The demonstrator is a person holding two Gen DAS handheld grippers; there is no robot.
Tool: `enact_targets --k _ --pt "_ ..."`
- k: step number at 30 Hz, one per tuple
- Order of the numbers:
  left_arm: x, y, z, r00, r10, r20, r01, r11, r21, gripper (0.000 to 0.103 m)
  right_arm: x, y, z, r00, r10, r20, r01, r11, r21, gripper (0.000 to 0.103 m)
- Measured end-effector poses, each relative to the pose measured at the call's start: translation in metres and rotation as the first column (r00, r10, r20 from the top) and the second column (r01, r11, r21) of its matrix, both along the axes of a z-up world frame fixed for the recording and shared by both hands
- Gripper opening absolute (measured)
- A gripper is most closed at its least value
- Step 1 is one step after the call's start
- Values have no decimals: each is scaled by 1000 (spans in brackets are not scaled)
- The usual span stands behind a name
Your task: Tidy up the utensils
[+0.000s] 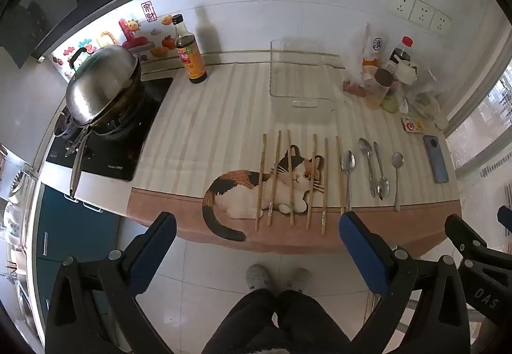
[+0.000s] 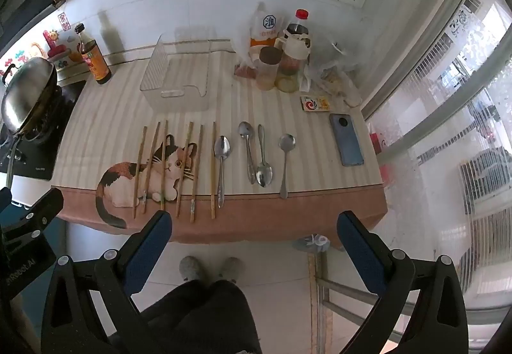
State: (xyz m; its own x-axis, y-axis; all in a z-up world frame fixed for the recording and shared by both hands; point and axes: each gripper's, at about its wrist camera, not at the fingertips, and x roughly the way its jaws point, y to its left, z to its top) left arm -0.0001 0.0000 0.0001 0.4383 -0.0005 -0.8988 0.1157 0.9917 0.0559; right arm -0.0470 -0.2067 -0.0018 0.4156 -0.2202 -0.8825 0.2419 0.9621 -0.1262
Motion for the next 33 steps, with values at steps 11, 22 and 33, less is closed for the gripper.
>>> enact_targets --k 11,22,33 --pt "1 -4 1 1000 -2 -2 2 1000 8 103 6 0 4 1000 4 3 -4 1000 20 103" --pt "2 -6 2 1000 -3 2 3 1000 8 103 -1 4 2 1000 11 16 -11 1000 29 103" --pt "3 -6 6 1000 -3 4 3 1000 5 103 -4 5 3 1000 11 17 -11 999 31 103"
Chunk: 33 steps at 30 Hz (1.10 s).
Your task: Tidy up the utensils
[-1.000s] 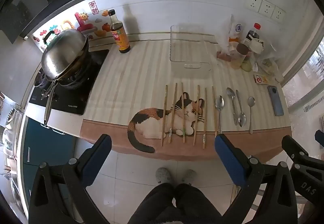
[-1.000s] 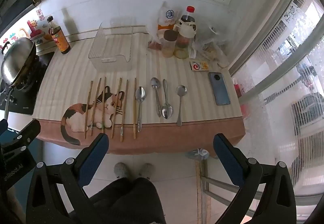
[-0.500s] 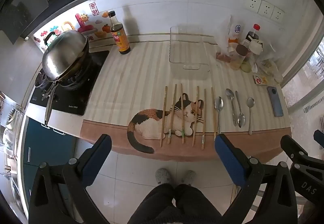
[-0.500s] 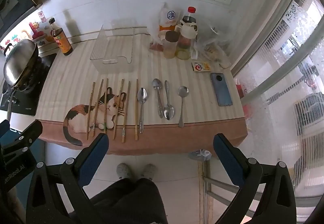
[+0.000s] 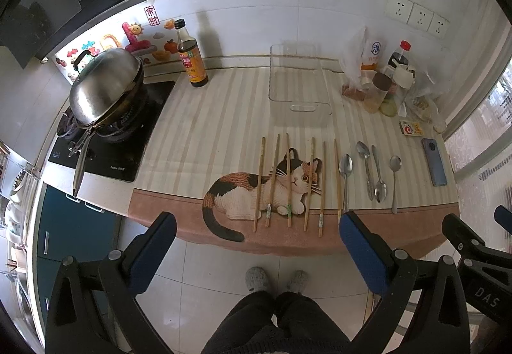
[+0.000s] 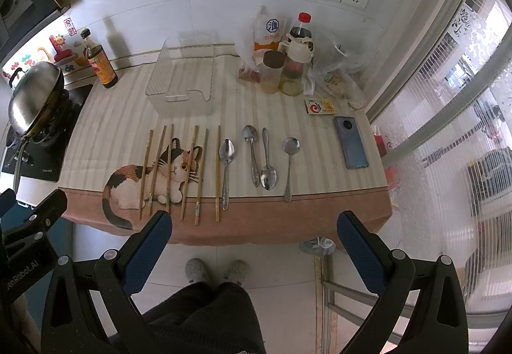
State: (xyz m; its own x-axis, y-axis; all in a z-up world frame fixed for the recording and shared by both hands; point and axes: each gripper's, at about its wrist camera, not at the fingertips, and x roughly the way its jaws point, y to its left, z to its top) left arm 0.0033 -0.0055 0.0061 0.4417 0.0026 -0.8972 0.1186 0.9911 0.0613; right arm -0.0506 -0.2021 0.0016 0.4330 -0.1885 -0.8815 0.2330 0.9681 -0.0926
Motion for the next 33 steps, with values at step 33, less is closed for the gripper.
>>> enact_targets --k 33 --pt "-24 19 25 999 13 44 -13 1000 -15 103 -23 20 18 999 22 41 -22 1000 13 103"
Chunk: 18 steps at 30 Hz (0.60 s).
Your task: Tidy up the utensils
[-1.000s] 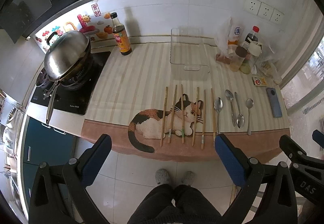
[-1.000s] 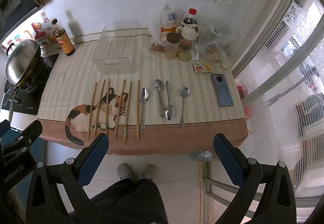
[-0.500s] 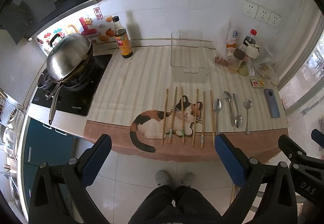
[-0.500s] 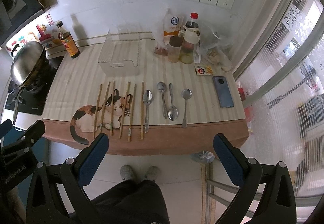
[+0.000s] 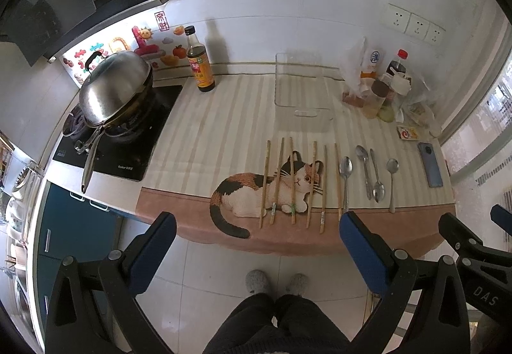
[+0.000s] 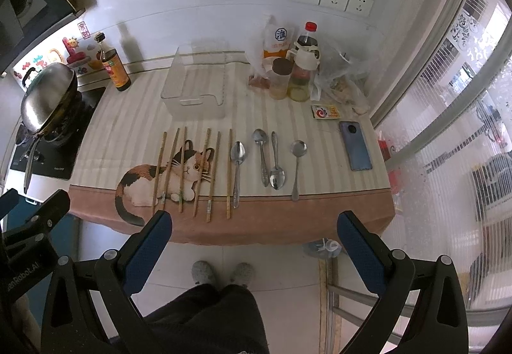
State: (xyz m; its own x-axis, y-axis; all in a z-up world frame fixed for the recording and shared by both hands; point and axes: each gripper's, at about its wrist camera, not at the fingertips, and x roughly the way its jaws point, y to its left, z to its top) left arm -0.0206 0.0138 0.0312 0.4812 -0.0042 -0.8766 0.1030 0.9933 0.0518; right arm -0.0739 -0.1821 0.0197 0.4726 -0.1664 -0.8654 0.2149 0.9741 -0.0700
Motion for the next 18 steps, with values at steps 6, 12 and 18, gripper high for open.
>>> enact_targets --k 6,12,18 --pt "-3 4 -1 1000 3 -3 -3 1000 -3 103 -1 2 0 1000 0 0 0 1000 -1 103" --pt "-3 4 -1 1000 3 -4 -3 1000 -2 103 -1 1 0 1000 1 -1 -1 1000 0 103" --pt "-4 4 -1 1000 4 -3 -4 1000 -3 103 -1 2 0 1000 1 1 -1 1000 -5 103"
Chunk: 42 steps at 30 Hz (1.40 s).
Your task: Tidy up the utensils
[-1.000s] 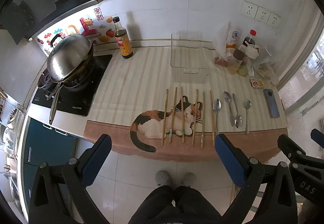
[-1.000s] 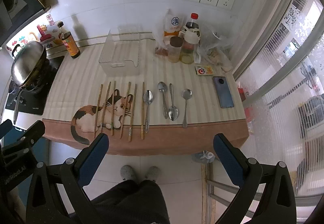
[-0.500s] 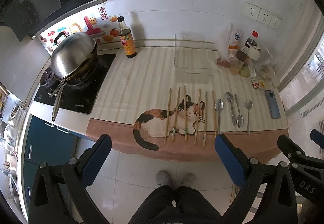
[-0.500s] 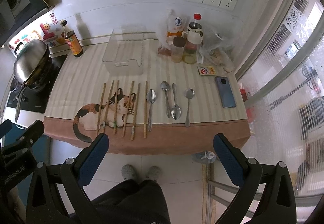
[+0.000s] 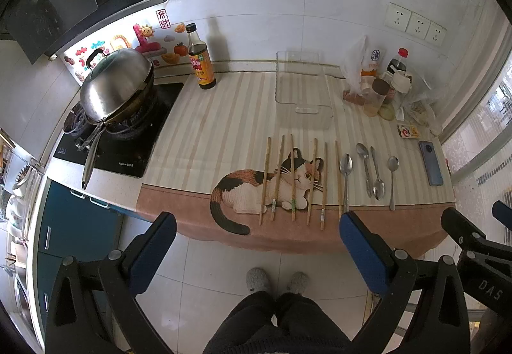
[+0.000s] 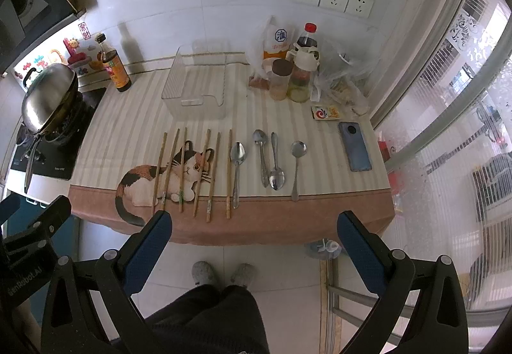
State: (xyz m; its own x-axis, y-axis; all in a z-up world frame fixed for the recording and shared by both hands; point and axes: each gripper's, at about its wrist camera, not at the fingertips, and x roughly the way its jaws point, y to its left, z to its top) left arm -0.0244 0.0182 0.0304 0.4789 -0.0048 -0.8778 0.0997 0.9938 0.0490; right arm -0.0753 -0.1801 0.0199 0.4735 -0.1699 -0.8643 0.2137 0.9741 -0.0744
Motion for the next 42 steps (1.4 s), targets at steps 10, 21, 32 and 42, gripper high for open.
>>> enact_targets --k 10,21,32,42 --pt "-2 -1 -1 1000 2 1 -2 1000 -2 103 1 -8 5 1000 6 9 -6 1000 2 103" --pt "38 -19 -47 997 55 59 -58 997 55 103 27 -41 -28 995 -3 98 9 998 -60 103" --pt "140 7 -187 984 74 -163 -47 985 164 102 111 -62 -158 993 -67 -94 82 984 161 63" --pt "207 0 -295 904 -14 -428 32 999 36 62 168 -47 -259 956 -61 -288 154 938 311 37"
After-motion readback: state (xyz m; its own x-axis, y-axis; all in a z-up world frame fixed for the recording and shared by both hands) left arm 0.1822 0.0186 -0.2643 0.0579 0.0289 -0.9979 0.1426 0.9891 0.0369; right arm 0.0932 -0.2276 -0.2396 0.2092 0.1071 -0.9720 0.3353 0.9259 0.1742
